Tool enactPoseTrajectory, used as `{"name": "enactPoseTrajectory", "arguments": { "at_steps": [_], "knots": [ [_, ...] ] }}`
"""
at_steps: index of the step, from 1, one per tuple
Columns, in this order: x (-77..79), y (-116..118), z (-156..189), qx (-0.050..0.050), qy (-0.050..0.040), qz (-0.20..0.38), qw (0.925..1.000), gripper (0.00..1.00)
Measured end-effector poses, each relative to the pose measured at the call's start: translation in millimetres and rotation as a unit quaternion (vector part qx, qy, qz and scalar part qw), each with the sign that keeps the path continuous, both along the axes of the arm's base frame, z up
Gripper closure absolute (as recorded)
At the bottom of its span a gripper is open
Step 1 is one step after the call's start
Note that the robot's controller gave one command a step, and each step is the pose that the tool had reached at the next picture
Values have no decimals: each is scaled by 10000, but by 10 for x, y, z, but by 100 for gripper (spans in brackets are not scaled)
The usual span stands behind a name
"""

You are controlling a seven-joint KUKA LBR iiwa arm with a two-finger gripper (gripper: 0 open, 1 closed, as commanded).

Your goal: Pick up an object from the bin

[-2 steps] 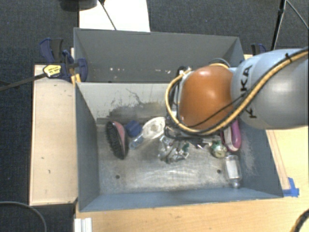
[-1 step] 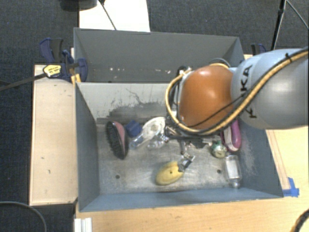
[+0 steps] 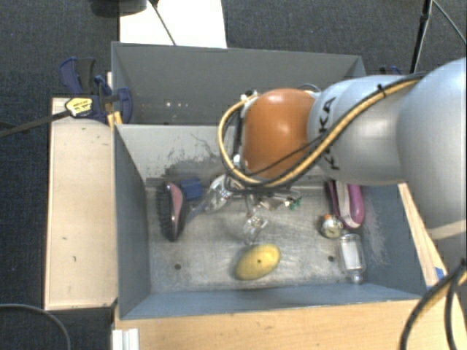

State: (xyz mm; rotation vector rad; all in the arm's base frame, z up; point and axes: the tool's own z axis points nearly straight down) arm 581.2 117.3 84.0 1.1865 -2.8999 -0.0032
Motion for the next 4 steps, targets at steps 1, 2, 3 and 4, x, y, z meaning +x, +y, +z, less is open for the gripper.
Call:
{"name": "enactPoseTrajectory", "arguments": {
  "at_steps": [1, 2, 3, 4],
  "knots": [
    [-80, 570, 396, 31, -75, 639, 9979, 0],
    [-328, 1, -92, 18, -54, -756, 9971, 0],
    [-311, 11, -78, 28, -87, -743, 9972, 100],
    [-237, -158, 1126, 17, -95, -226, 9997, 100]
  ]
}}
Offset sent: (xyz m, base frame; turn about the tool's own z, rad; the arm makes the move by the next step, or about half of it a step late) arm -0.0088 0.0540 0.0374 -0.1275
